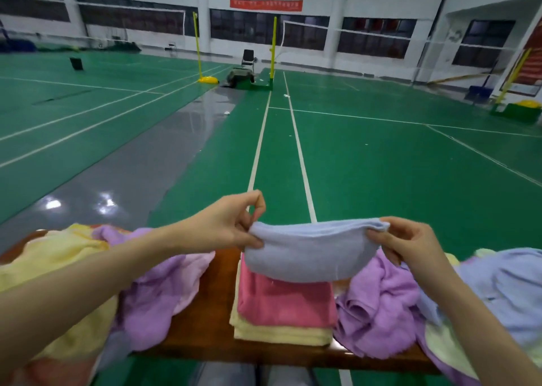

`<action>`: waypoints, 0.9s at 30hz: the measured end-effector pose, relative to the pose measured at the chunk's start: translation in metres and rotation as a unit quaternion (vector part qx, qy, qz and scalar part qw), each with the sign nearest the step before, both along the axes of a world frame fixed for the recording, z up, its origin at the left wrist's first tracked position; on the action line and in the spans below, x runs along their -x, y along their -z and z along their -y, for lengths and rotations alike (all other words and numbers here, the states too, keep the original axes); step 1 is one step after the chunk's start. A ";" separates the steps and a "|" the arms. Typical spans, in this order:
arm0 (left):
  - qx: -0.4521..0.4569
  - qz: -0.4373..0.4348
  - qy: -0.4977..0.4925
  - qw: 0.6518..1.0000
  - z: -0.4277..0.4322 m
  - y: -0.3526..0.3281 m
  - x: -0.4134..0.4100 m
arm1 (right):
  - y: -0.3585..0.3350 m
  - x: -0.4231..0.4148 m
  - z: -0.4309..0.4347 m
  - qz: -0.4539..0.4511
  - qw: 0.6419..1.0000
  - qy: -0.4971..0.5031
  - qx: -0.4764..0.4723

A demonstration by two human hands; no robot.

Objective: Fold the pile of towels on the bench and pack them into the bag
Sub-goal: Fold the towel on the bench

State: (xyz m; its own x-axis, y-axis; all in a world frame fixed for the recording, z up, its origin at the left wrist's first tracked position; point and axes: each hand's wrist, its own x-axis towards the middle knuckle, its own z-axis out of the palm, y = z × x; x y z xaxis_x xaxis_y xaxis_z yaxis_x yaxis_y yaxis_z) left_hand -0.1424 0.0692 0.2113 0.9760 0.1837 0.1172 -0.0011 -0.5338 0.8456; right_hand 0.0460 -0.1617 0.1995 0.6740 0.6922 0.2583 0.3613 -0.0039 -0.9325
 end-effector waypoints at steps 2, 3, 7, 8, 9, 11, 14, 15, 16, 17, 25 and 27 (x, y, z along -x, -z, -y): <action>0.021 -0.035 0.035 0.999 0.011 0.016 0.010 | 0.016 0.011 0.013 -0.026 1.000 0.010 0.000; 0.032 -0.045 0.051 0.997 0.015 0.023 0.015 | 0.021 0.019 0.018 -0.049 0.999 0.002 0.000; 0.059 -0.079 0.083 0.992 0.023 0.044 0.027 | 0.041 0.038 0.032 -0.087 0.996 0.016 0.024; 0.060 -0.090 0.089 0.990 0.024 0.047 0.028 | 0.043 0.041 0.033 -0.102 0.994 0.007 0.030; 0.058 -0.098 0.099 0.989 0.025 0.049 0.029 | 0.040 0.046 0.034 -0.122 0.992 -0.017 0.027; 0.056 -0.111 0.121 0.985 0.027 0.052 0.029 | 0.046 0.046 0.035 -0.117 0.992 -0.004 0.043; 0.078 -0.129 0.139 0.979 0.027 0.054 0.028 | 0.056 0.044 0.039 -0.131 0.990 0.005 0.053; 0.086 -0.134 0.142 0.977 0.026 0.056 0.027 | 0.055 0.045 0.039 -0.136 0.989 0.001 0.055; 0.093 -0.138 0.145 0.975 0.025 0.058 0.026 | 0.058 0.043 0.039 -0.140 0.988 -0.007 0.058; 0.101 -0.142 0.148 0.973 0.023 0.060 0.024 | 0.059 0.042 0.038 -0.150 0.987 -0.005 0.056; 0.260 -0.074 0.003 0.963 -0.011 0.082 -0.007 | 0.066 0.016 0.004 -0.120 0.990 0.026 0.071; 0.294 -0.046 -0.091 0.950 -0.021 0.087 -0.024 | 0.074 -0.001 -0.018 -0.105 0.991 0.052 0.070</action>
State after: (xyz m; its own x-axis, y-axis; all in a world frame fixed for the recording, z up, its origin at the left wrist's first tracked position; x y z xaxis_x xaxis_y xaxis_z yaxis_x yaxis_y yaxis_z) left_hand -0.1186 0.0906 0.1241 0.9232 0.3569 -0.1427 0.1347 0.0474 0.9898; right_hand 0.0473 -0.1436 0.1255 0.7718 0.6357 0.0117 0.1504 -0.1646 -0.9748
